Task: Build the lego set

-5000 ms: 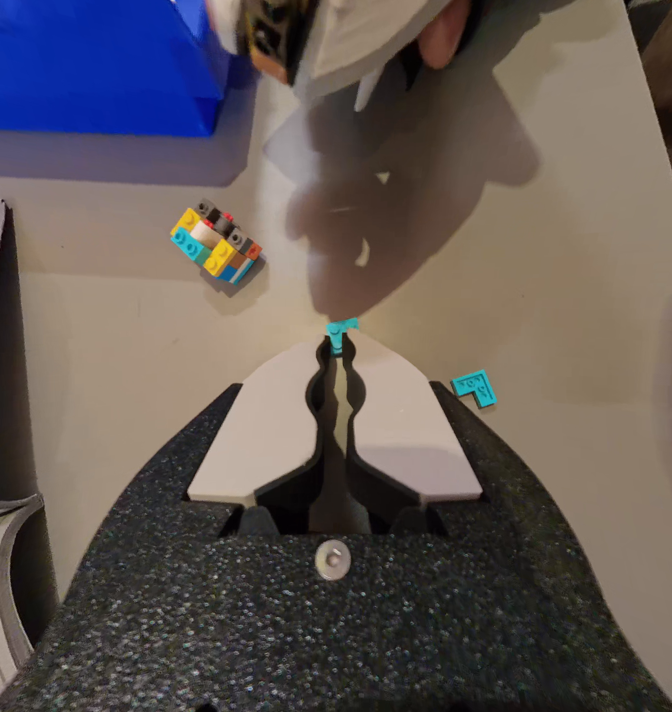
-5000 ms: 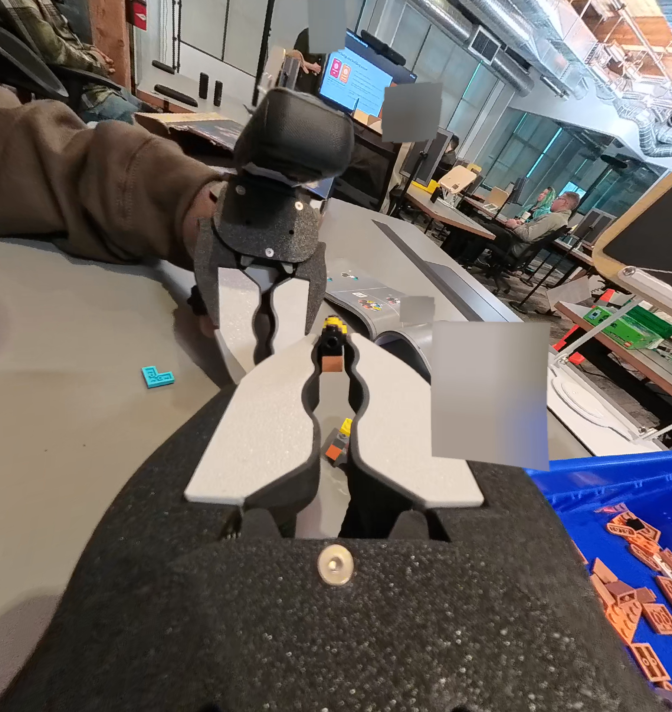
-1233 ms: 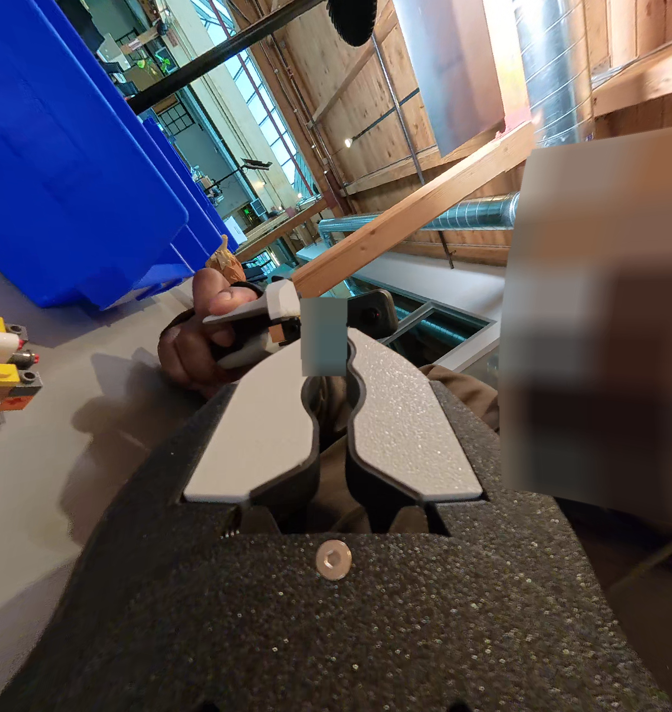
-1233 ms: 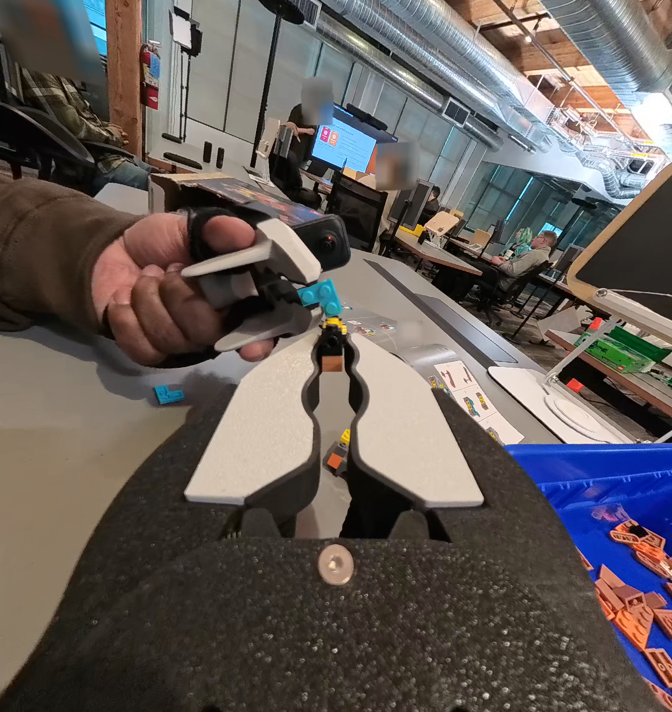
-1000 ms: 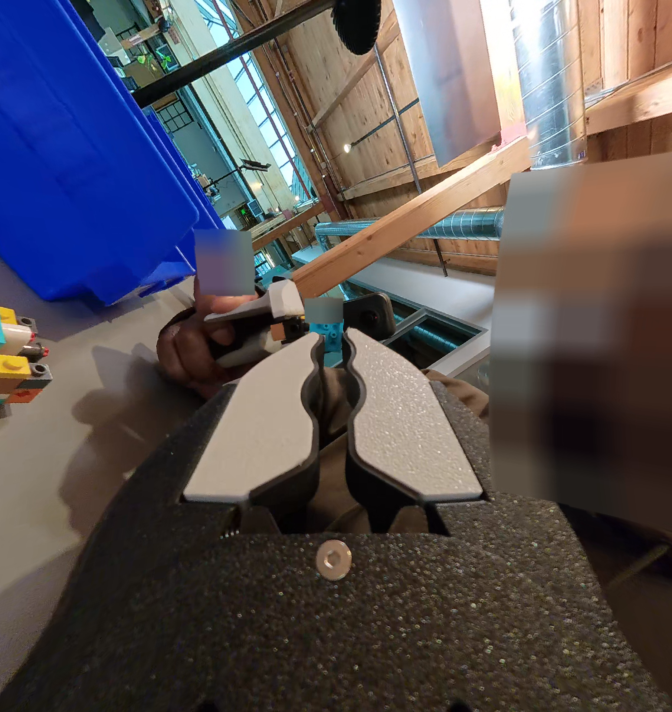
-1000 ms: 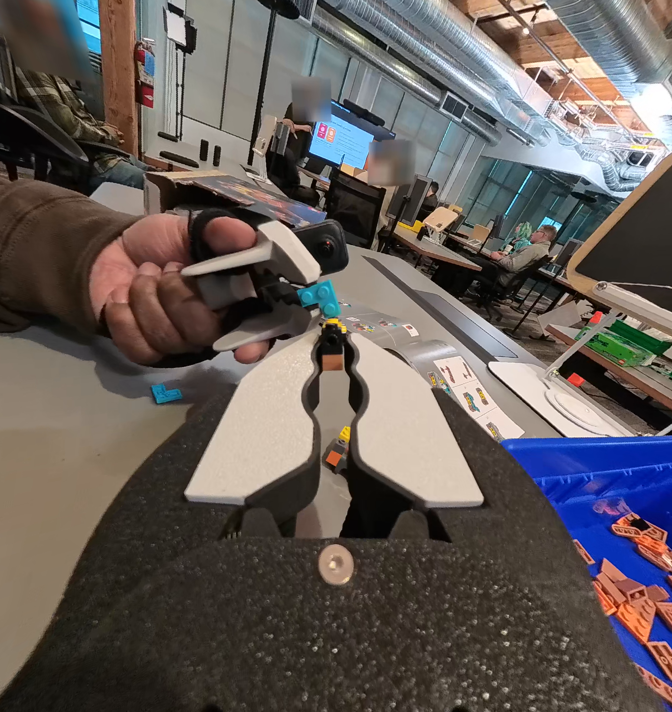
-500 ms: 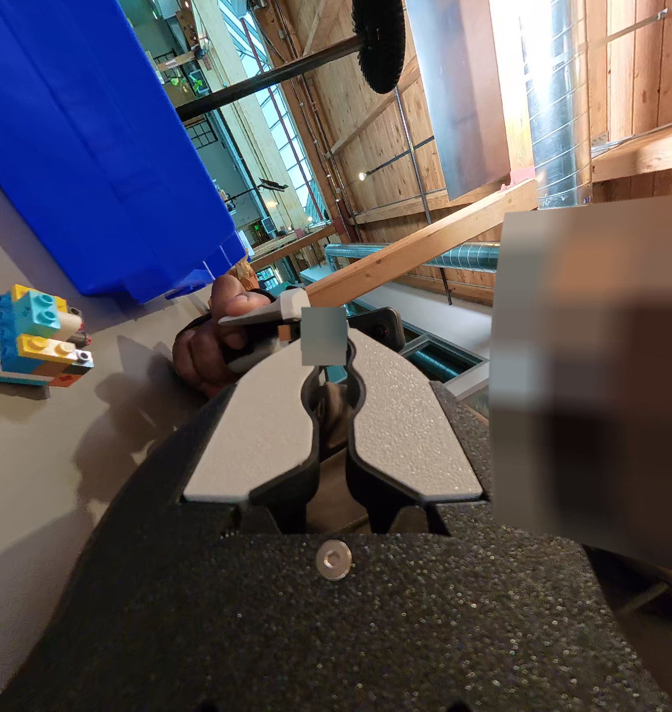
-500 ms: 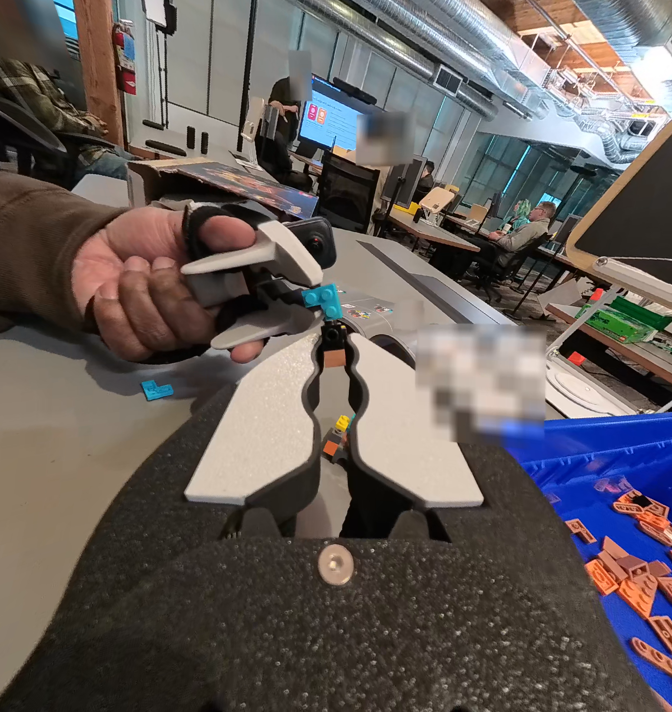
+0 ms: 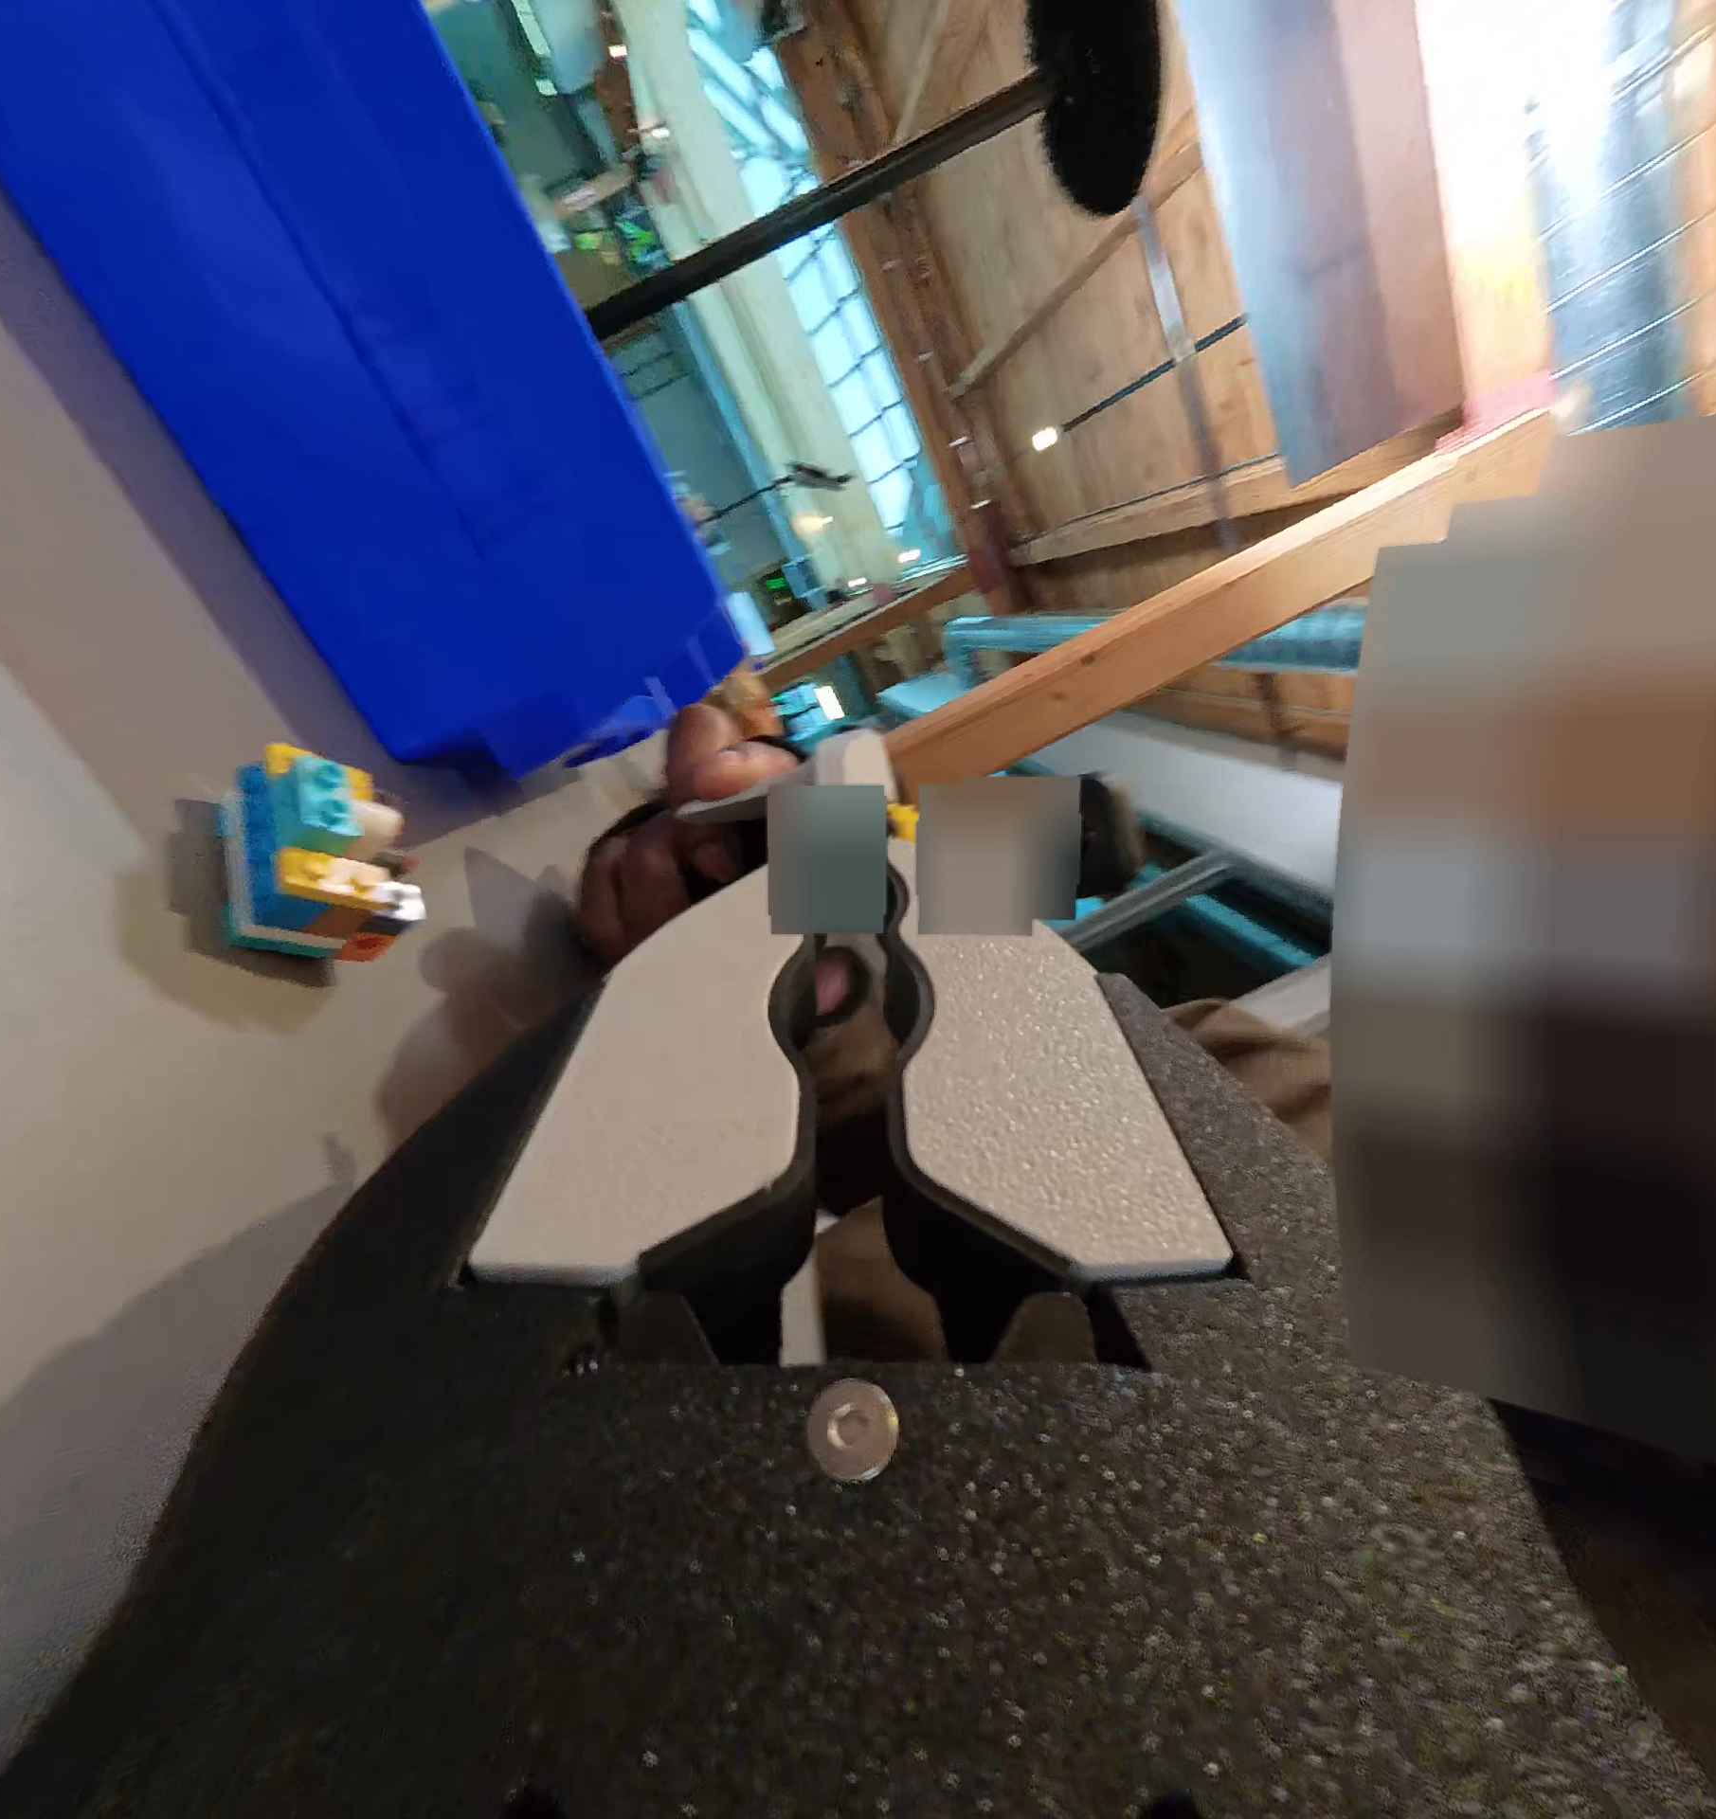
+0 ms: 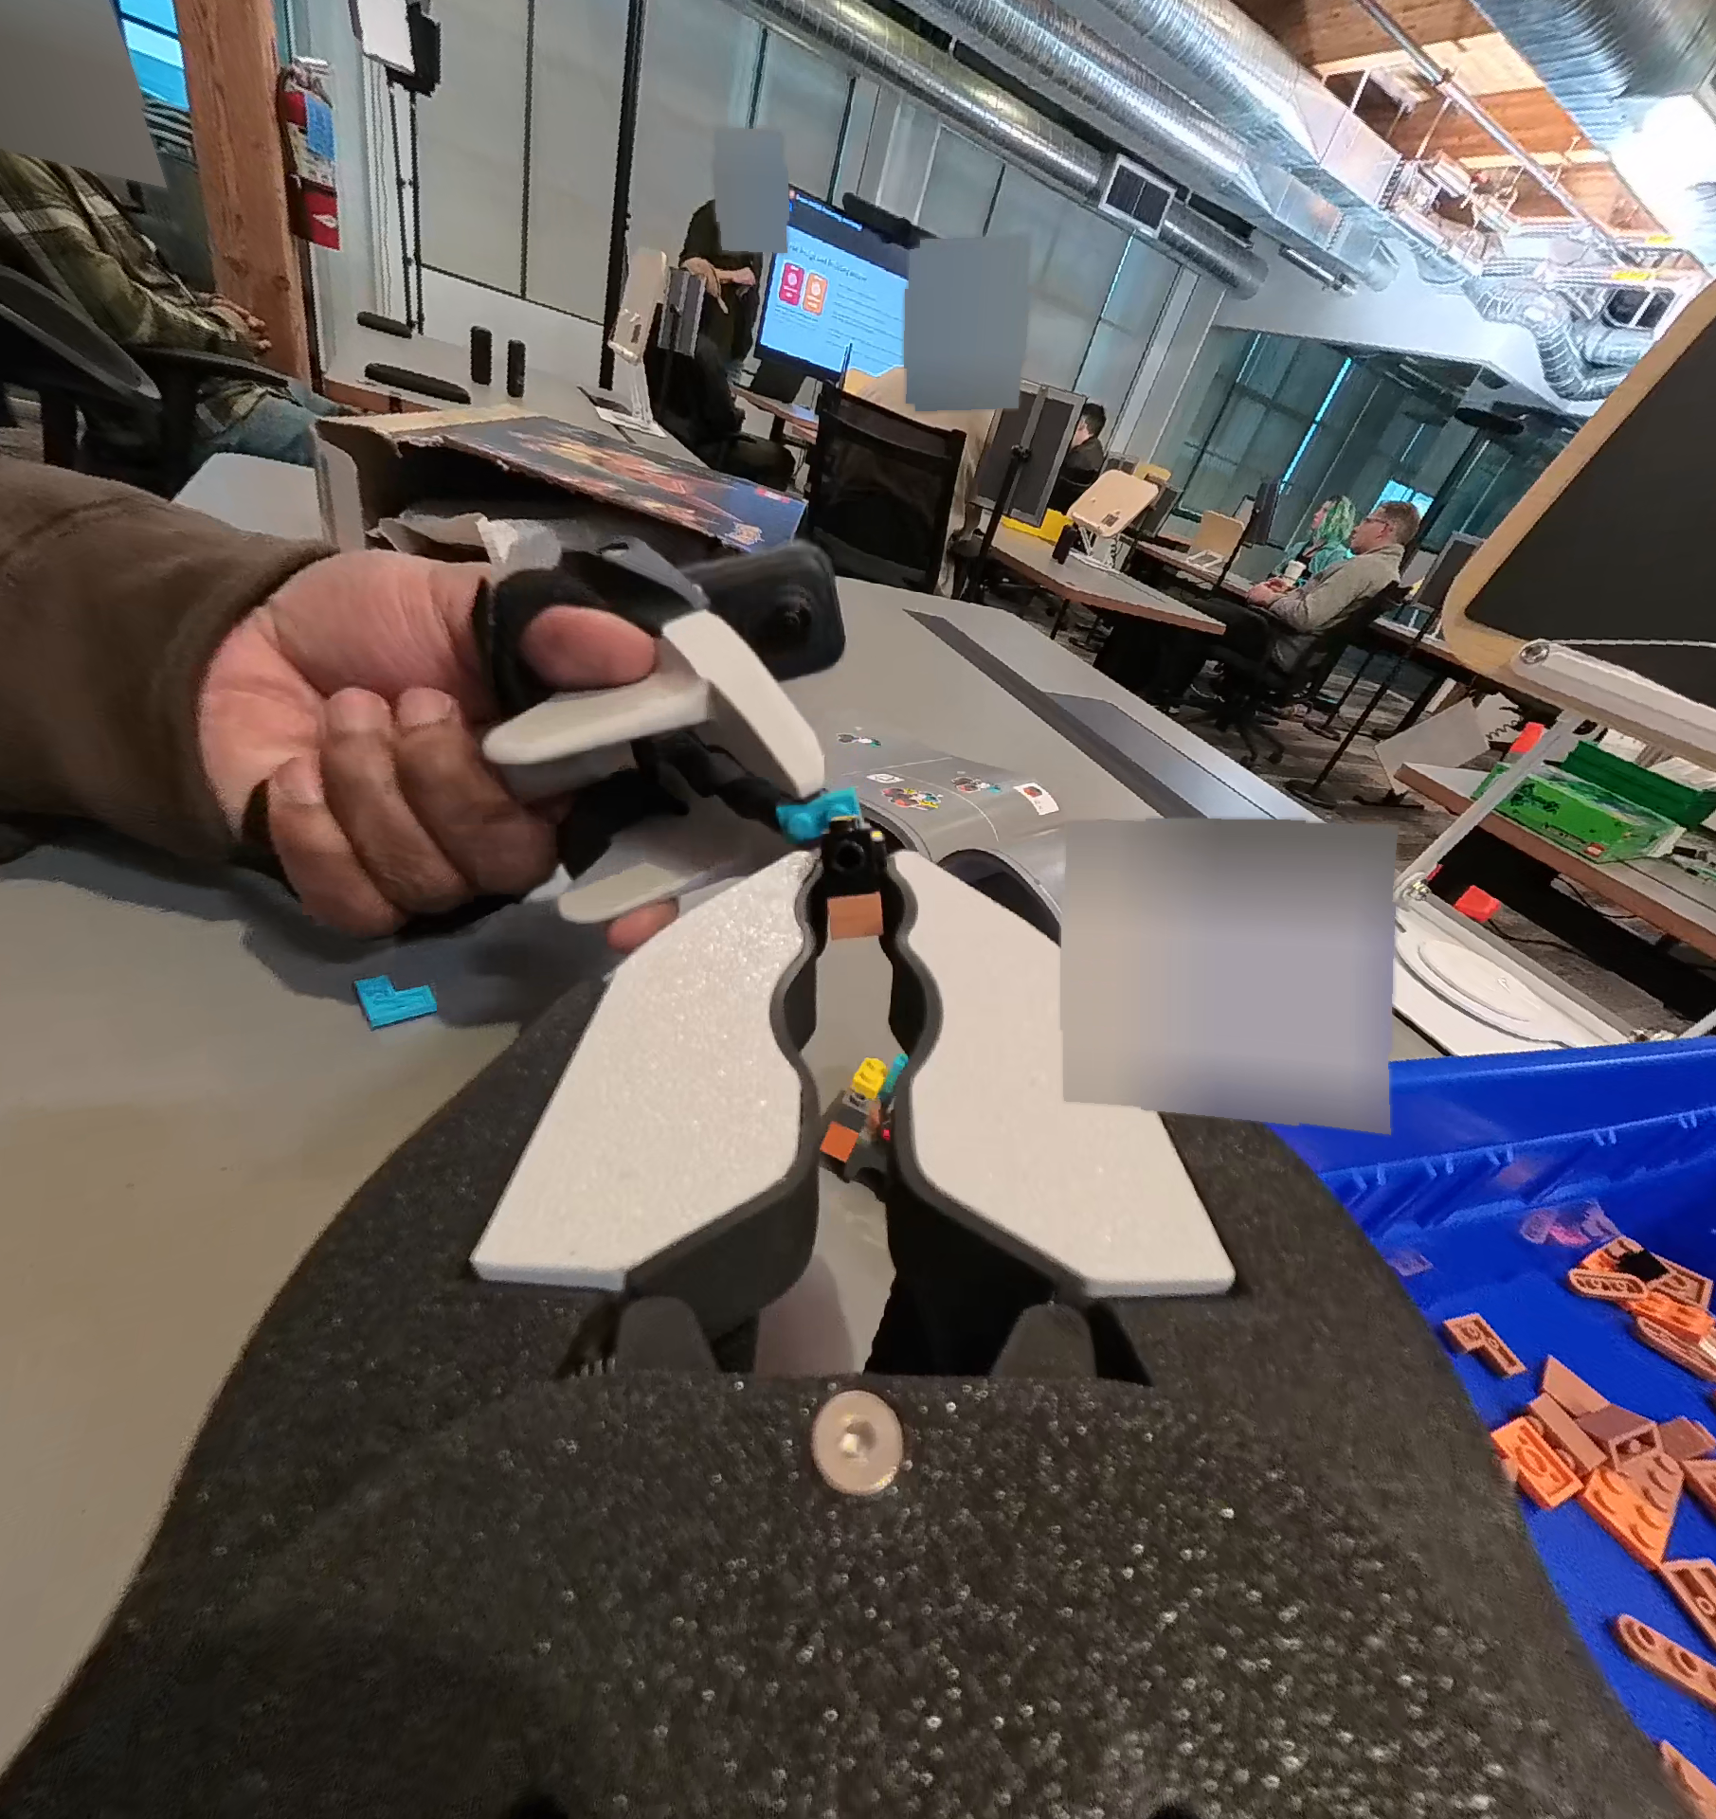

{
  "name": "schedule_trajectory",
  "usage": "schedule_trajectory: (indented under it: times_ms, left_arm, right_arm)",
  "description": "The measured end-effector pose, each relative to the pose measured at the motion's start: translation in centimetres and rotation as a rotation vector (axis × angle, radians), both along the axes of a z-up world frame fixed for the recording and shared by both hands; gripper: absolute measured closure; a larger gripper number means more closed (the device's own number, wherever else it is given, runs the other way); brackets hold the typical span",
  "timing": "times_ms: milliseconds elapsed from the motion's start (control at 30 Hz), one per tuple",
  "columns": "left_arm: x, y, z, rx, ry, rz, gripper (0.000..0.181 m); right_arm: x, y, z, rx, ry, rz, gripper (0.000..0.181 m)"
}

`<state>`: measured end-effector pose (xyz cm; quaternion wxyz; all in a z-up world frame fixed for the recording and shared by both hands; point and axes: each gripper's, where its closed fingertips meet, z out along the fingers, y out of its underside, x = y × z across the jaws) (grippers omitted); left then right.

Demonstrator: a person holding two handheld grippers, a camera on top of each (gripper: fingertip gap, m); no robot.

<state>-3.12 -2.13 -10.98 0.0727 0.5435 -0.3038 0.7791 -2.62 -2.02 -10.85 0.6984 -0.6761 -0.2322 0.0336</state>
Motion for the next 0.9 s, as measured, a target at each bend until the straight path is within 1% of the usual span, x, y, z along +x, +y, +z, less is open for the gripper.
schedule_trajectory:
  times_ms: [67,133,200,267,433,567,600,700,733,900]
  left_arm:
    - [0.0,0.5,-1.4,0.178,0.064,0.035,0.173]
    - [-0.2,0.9,-2.8,0.412,0.123,0.063,0.173]
    - [-0.6,1.0,-3.4,0.625,0.135,0.071,0.173]
    - [-0.9,0.6,-3.9,0.774,0.146,0.046,0.173]
    - [-1.1,-0.1,-5.6,0.947,0.203,-0.011,0.173]
    - [-1.4,-0.6,-7.0,1.133,0.234,-0.056,0.173]
    - [-1.5,-1.0,-7.2,1.158,0.226,-0.077,0.173]
    - [-1.9,-2.0,-7.4,1.165,0.224,-0.149,0.173]
    - [-2.0,-2.1,-7.7,1.188,0.237,-0.170,0.173]
    - [-2.4,-1.5,-9.1,1.418,0.246,-0.212,0.172]
  right_arm:
    - [0.1,0.0,0.0,-0.002,-0.002,-0.004,0.172]
    - [0.2,0.1,-0.2,-0.017,-0.006,-0.009,0.172]
    - [0.3,0.3,-0.7,-0.042,-0.015,-0.020,0.172]
    - [0.3,0.4,-1.1,-0.063,-0.023,-0.022,0.172]
    - [0.2,0.5,-1.3,-0.074,-0.037,-0.021,0.172]
    - [0.2,0.5,-1.5,-0.085,-0.043,-0.019,0.172]
    - [0.2,0.5,-1.5,-0.089,-0.044,-0.018,0.172]
    - [0.2,0.6,-1.6,-0.095,-0.050,-0.019,0.172]
    - [0.2,0.6,-1.7,-0.096,-0.051,-0.019,0.172]
    - [0.3,0.6,-1.7,-0.098,-0.051,-0.020,0.172]
